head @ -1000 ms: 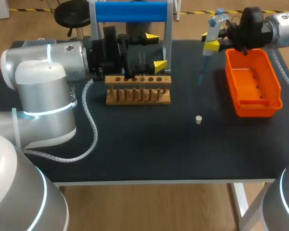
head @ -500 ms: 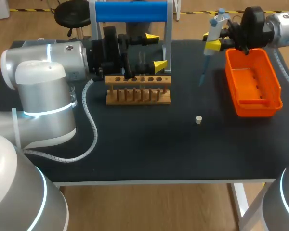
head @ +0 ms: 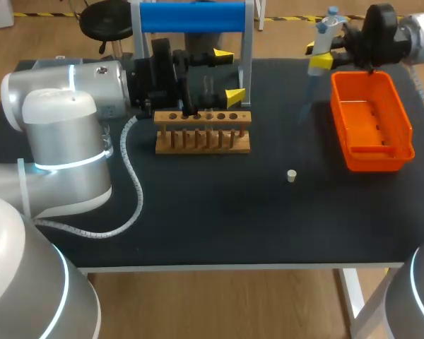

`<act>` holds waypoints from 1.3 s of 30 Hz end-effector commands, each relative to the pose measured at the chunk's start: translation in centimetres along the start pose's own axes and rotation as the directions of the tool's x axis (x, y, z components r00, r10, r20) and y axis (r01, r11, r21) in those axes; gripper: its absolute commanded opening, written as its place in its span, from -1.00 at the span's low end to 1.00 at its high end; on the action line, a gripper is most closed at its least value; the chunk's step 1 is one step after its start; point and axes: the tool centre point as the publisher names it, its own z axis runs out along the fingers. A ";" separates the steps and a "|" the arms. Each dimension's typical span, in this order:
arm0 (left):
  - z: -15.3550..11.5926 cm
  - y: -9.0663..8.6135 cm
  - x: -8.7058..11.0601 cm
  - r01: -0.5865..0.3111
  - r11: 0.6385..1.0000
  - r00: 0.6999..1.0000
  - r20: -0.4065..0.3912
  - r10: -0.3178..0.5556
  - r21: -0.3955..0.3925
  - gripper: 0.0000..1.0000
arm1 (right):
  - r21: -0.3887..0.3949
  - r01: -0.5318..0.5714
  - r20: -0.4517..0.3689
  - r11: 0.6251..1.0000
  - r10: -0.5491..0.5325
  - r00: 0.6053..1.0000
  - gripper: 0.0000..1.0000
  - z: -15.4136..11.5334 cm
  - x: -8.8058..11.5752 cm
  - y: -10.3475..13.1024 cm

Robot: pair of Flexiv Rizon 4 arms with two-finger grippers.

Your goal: Invert the test tube, pick up the pipette, mount the tip to pipette, aspirate from beaker and dispense into the tube, eject the tip, return the pipette, and cap with the stopper.

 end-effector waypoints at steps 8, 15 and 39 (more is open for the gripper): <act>0.1 0.1 0.0 -0.002 1.000 1.000 0.002 0.002 0.003 1.00 | -0.004 -0.031 -0.002 1.000 0.031 1.000 -1.00 -7.3 -0.3 0.0; 0.1 0.1 0.0 -0.002 1.000 1.000 0.002 0.002 0.003 1.00 | -0.029 -0.023 -0.001 0.999 0.023 1.000 -1.00 -11.3 -0.4 0.0; 0.1 0.1 0.0 -0.002 1.000 1.000 0.002 0.002 0.003 1.00 | -0.048 -0.017 -0.015 0.999 0.016 1.000 -1.00 -19.2 -1.4 -2.3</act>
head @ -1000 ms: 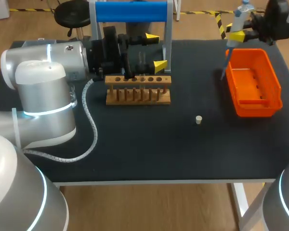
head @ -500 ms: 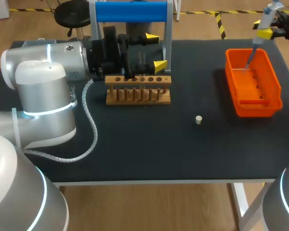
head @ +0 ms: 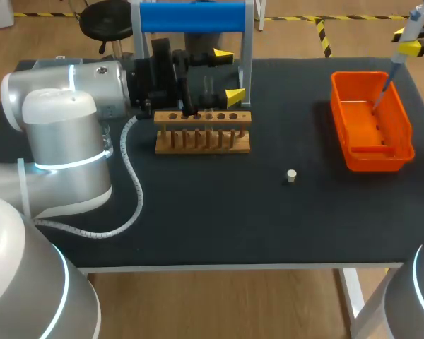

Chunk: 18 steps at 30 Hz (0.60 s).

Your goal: Invert the test tube, pick up the pipette, mount the tip to pipette, aspirate from beaker and dispense into the tube, eject the tip, return the pipette, and cap with the stopper.

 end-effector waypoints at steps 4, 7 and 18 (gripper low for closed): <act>0.1 0.1 0.0 -0.002 1.000 1.000 0.002 0.002 0.003 1.00 | -0.011 0.000 -0.037 1.000 0.000 0.999 -1.00 -1.6 -0.7 -0.9; 0.1 0.1 0.0 -0.002 1.000 1.000 0.002 0.002 0.003 1.00 | -0.014 0.001 -0.040 1.000 -0.001 0.999 -1.00 -1.8 -0.6 -0.9; 0.1 0.1 0.0 -0.002 1.000 1.000 0.002 0.002 0.003 1.00 | 0.000 0.000 -0.026 1.000 0.000 1.000 -1.00 -2.1 -0.7 -1.1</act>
